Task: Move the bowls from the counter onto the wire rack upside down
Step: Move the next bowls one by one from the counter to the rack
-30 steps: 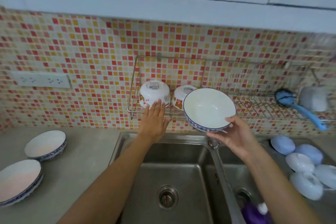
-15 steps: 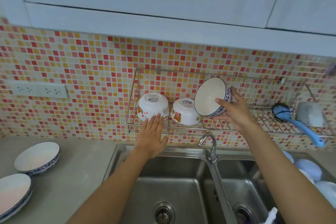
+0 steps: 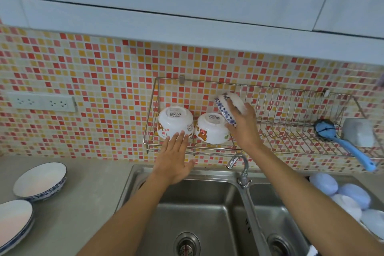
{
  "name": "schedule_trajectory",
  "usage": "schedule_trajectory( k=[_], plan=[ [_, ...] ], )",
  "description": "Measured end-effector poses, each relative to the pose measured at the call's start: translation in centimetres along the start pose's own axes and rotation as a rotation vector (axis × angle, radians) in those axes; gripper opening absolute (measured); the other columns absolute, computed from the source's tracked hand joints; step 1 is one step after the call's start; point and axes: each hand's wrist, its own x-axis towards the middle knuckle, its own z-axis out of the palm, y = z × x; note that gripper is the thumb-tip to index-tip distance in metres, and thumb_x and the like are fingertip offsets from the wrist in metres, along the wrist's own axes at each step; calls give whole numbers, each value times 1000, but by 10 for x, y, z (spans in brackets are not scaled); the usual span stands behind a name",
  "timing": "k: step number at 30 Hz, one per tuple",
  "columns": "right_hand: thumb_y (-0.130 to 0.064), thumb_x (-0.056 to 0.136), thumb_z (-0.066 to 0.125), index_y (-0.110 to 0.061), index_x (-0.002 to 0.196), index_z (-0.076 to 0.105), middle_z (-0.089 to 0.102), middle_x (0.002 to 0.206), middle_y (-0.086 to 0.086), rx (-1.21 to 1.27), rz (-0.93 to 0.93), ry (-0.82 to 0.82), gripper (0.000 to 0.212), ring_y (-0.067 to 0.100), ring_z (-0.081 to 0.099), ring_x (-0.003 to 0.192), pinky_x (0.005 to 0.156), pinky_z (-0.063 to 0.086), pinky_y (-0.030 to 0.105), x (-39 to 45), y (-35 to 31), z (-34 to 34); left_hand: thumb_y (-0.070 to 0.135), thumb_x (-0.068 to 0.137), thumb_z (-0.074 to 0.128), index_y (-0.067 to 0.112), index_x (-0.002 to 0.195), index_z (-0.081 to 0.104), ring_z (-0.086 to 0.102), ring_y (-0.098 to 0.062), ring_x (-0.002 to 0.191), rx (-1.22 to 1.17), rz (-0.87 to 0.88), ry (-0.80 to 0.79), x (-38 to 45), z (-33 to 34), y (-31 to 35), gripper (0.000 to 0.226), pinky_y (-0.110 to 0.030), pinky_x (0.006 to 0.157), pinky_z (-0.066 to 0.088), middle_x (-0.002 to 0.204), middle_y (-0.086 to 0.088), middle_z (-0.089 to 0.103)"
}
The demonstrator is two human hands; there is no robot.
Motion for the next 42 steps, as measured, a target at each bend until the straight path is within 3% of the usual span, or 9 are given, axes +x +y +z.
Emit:
schedule_trajectory(
  k=[3,6,15,18,24,29,32,37,42],
  plan=[
    [-10,82,72,-33,151,26,16,153,19,-247,-125,-100,86,42,14,142,83,56,53,-1,-5,12,65,80,1,16,148,-12,-19,-19,144,-3,5,2,-1,-2,0,84,-38,115,-16,158,-2,-15],
    [-2,76,73,-37,150,23,20,150,21,-409,-191,-176,96,44,19,140,69,60,51,1,-12,20,64,80,2,16,149,-10,-17,-19,144,-19,4,4,-1,-3,0,85,-38,114,-16,158,-2,-13],
    [4,80,66,-48,146,29,20,151,13,-414,-270,-314,92,37,19,141,77,56,48,8,-8,28,60,92,17,15,149,-11,-19,-19,144,-13,-13,-22,0,-5,2,77,-40,116,-15,158,-3,-14],
    [3,80,65,-45,145,33,20,152,12,-407,-266,-324,87,36,18,141,77,56,47,9,-4,28,61,90,15,15,149,-11,-18,-19,144,-9,-7,-11,0,-3,2,78,-40,116,-15,158,-4,-13],
    [-1,77,68,-32,152,18,23,148,14,-425,-247,-334,96,36,21,137,68,58,43,11,0,28,62,91,17,16,149,-11,-18,-19,144,-8,-5,10,0,-2,2,79,-38,114,-16,159,-3,-12],
    [-8,71,79,-38,148,21,2,157,9,-344,-187,-350,101,39,1,146,83,56,50,13,7,34,62,91,18,16,149,-10,-17,-19,145,0,-12,4,0,-3,3,79,-39,115,-15,159,-3,-12],
    [-8,72,81,-39,146,23,-11,160,4,-281,-150,-400,99,37,-8,148,97,45,58,14,8,37,64,89,15,16,149,-9,-16,-20,145,8,-18,2,-1,-1,3,81,-39,114,-16,159,-2,-11],
    [-17,70,83,-28,150,24,8,160,6,-106,-93,-424,100,27,2,149,109,36,55,13,14,37,65,80,0,15,149,-9,-15,-19,145,-2,-26,-9,1,-2,4,85,-39,115,-15,159,-3,-10],
    [-49,83,68,-27,148,28,7,160,4,106,45,-222,79,28,9,147,112,30,48,-4,17,39,63,77,-14,18,150,-6,-16,-19,145,-45,-46,-10,15,-9,15,86,-41,110,-21,158,-1,-13]
  ],
)
